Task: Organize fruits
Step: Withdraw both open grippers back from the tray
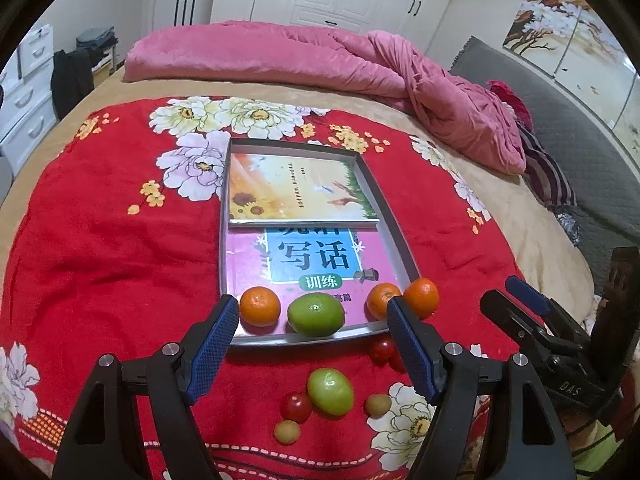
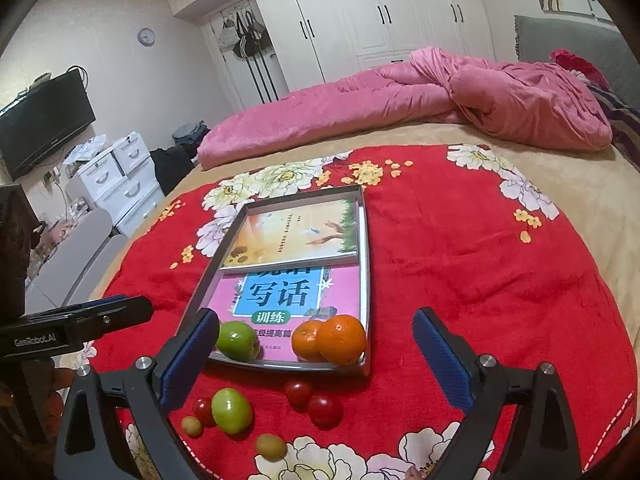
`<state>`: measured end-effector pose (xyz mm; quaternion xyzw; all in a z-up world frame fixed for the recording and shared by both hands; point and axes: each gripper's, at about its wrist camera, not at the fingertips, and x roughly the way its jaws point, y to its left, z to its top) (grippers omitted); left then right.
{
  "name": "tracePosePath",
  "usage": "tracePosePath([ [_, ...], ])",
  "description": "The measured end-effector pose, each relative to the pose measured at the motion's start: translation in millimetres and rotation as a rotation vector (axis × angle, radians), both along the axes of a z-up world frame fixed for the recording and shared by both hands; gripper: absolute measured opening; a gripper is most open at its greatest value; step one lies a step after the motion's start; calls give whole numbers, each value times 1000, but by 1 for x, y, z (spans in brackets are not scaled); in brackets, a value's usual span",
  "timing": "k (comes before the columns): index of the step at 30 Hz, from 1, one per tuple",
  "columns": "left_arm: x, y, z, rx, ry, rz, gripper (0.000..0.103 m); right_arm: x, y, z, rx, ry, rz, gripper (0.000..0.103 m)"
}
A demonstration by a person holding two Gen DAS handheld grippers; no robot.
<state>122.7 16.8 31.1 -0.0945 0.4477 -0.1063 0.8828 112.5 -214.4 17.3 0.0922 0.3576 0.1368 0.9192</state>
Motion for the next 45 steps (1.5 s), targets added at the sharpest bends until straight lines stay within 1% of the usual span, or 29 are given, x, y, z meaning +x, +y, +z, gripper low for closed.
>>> tracePosePath([
  [8, -6, 9, 6, 3, -10, 18, 78, -6, 6, 2, -2, -3, 21, 99],
  [17, -15, 10, 7, 14, -8, 10, 78, -15, 15, 5, -18, -16, 51, 99],
  [35, -33, 6, 5, 44, -2, -10, 78, -28, 29, 5, -46, -20, 92, 99],
  [45, -40, 6, -4, 66, 17, -6, 78, -32, 34, 0, -70, -13, 109, 99],
])
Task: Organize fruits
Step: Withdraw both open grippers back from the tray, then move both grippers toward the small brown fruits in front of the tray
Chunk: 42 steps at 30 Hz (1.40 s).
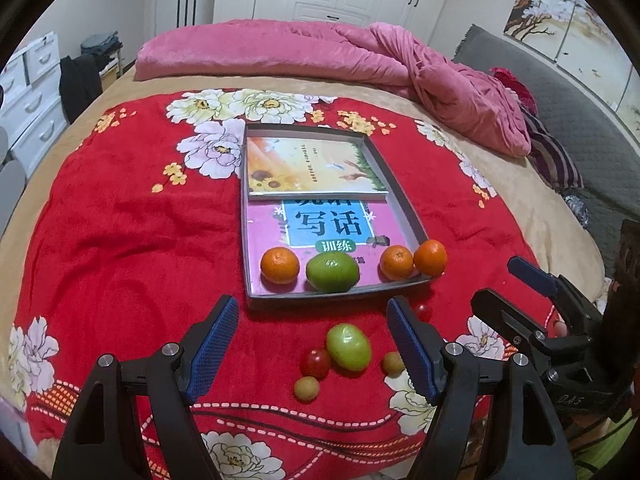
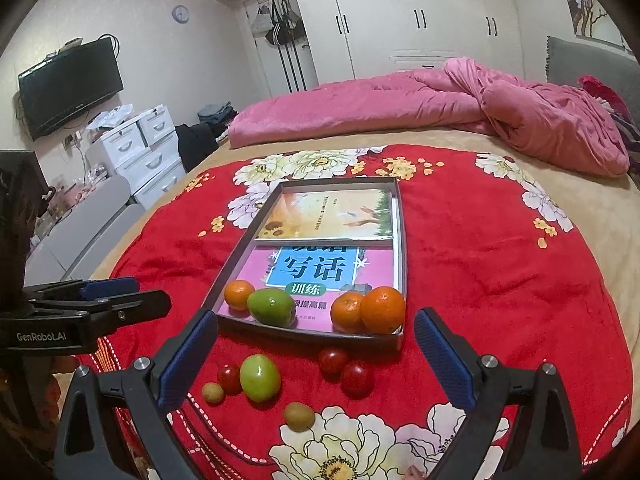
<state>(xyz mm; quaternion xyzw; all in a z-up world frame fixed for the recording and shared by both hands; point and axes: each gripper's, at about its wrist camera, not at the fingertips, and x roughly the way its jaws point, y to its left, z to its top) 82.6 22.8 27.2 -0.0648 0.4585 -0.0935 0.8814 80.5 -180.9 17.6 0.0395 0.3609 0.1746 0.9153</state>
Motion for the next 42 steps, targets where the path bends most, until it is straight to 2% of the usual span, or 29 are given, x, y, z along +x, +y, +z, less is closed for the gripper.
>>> tracePosePath([
  [11, -7, -3, -18, 29, 41, -7, 78, -3, 5, -6, -19, 13, 22, 99],
  [26, -9, -6, -23, 36, 59, -20, 78, -6, 8, -14, -55, 28, 38, 99],
  [42, -16, -2, -51, 44, 140, -24, 78, -11, 17, -51, -126, 113, 87, 99],
])
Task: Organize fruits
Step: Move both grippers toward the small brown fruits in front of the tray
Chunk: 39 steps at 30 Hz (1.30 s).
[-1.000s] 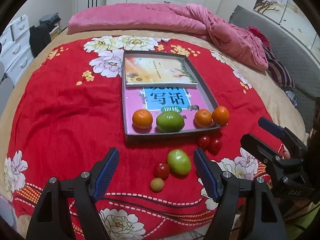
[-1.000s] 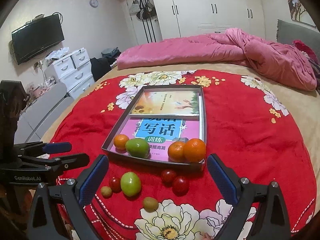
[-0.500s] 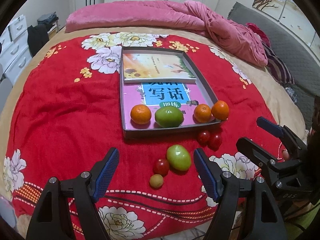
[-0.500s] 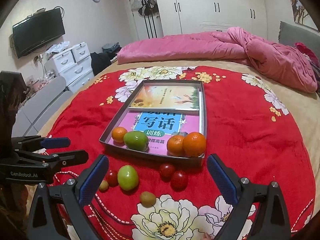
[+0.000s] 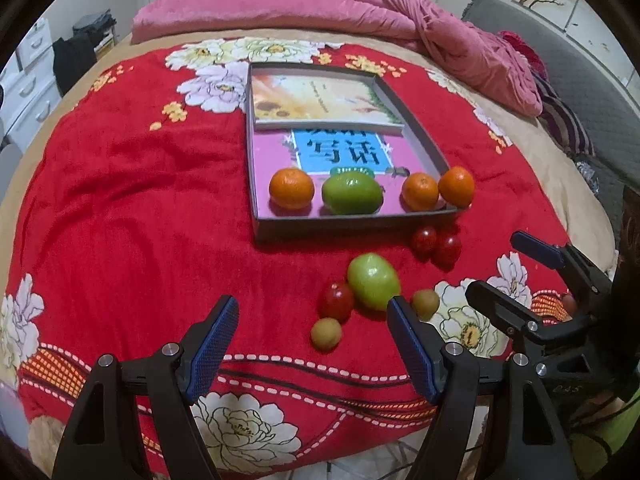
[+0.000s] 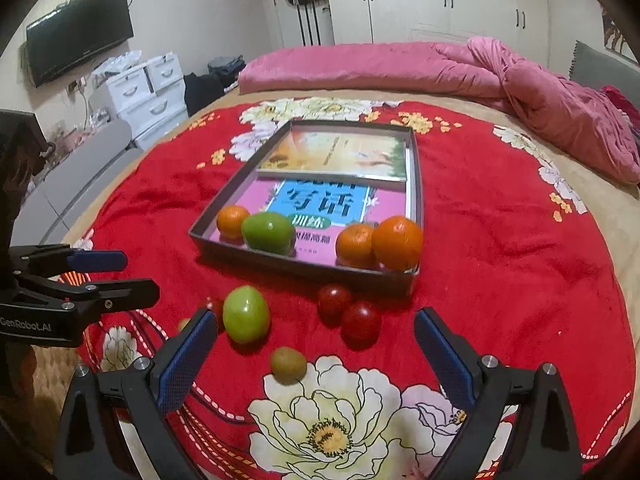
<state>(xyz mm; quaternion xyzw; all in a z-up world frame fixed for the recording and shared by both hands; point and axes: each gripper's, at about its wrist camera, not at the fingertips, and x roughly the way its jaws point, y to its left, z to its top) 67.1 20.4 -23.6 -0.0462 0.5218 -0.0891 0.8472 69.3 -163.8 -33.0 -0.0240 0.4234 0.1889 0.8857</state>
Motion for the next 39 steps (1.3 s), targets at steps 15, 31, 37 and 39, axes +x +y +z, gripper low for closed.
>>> tracePosePath([
  [15, 1, -11, -29, -2, 101, -43, 78, 0, 9, -25, -53, 74, 22, 99],
  [31, 3, -10, -44, -20, 141, -34, 78, -1, 19, -45, -101, 109, 69, 82],
  [37, 4, -11, -47, -21, 137, -46, 67, -3, 27, -57, -126, 114, 108, 60],
  [39, 4, -12, -47, -24, 138, -50, 66, -3, 28, -60, -122, 124, 119, 52],
])
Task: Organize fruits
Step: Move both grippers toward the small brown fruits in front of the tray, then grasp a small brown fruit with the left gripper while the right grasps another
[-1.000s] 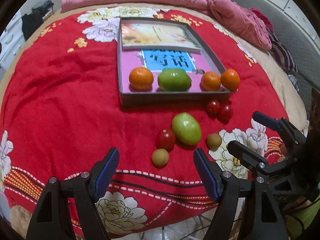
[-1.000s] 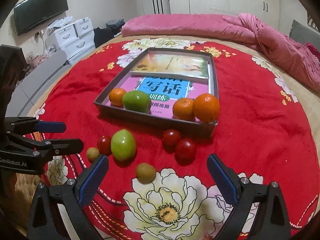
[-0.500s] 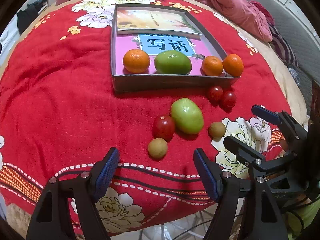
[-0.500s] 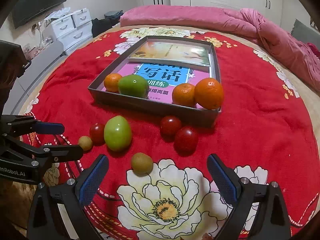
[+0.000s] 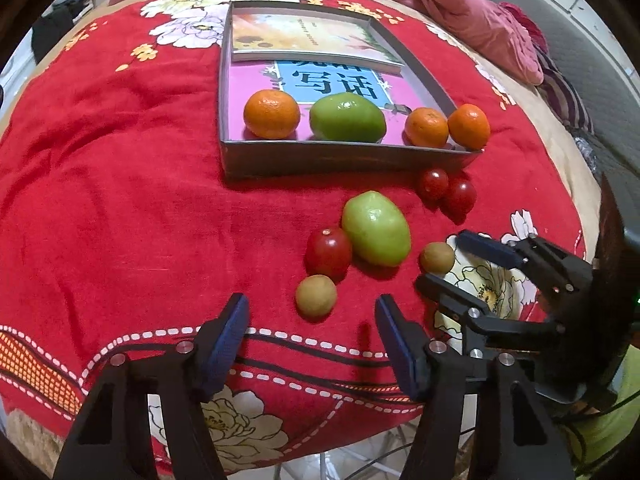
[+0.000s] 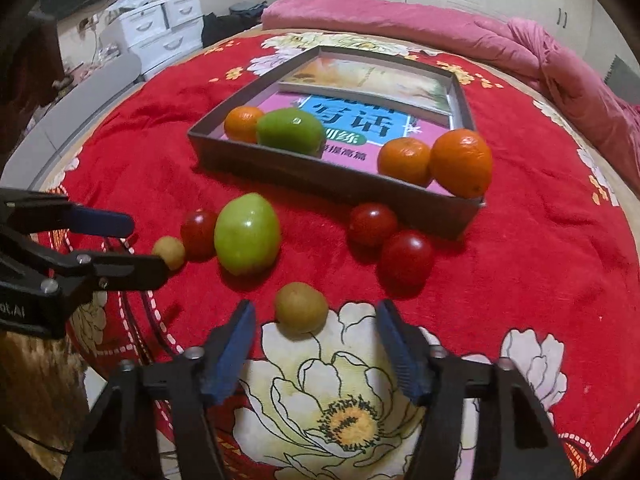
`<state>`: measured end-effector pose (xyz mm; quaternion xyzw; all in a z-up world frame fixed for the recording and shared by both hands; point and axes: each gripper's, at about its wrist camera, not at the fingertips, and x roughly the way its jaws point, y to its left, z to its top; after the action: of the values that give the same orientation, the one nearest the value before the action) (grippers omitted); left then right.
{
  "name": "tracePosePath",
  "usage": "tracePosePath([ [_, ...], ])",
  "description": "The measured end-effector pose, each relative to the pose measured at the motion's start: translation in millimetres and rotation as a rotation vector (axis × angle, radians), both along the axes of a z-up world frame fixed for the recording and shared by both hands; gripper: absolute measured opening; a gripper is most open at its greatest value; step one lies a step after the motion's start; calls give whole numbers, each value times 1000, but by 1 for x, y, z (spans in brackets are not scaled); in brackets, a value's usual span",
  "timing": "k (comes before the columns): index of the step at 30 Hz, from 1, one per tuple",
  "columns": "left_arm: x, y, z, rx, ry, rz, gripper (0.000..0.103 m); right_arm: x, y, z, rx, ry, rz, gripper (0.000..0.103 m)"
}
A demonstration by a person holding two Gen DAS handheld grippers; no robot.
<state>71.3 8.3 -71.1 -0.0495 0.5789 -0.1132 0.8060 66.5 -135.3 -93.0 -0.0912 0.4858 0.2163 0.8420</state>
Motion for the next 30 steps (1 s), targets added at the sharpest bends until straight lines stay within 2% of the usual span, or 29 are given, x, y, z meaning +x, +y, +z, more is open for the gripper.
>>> tracePosePath([
  [2, 1, -1, -1, -13, 2, -4, 60, 0, 1, -2, 5, 6, 3, 49],
  [8, 3, -4, -4, -20, 3, -11, 53, 1, 2, -3, 18, -4, 11, 38],
  [11, 4, -5, -8, -23, 14, -10, 44, 2, 4, -4, 23, -8, 24, 30],
  [12, 4, -5, -10, -24, 20, -10, 43, 2, 4, -4, 23, -8, 28, 29],
  [16, 7, -4, -14, -36, 29, 7, 42, 2, 2, -4, 38, 0, 24, 29],
  [30, 10, -1, -20, -45, 24, 26, 27, 4, -4, 1, 75, 18, 3, 28],
])
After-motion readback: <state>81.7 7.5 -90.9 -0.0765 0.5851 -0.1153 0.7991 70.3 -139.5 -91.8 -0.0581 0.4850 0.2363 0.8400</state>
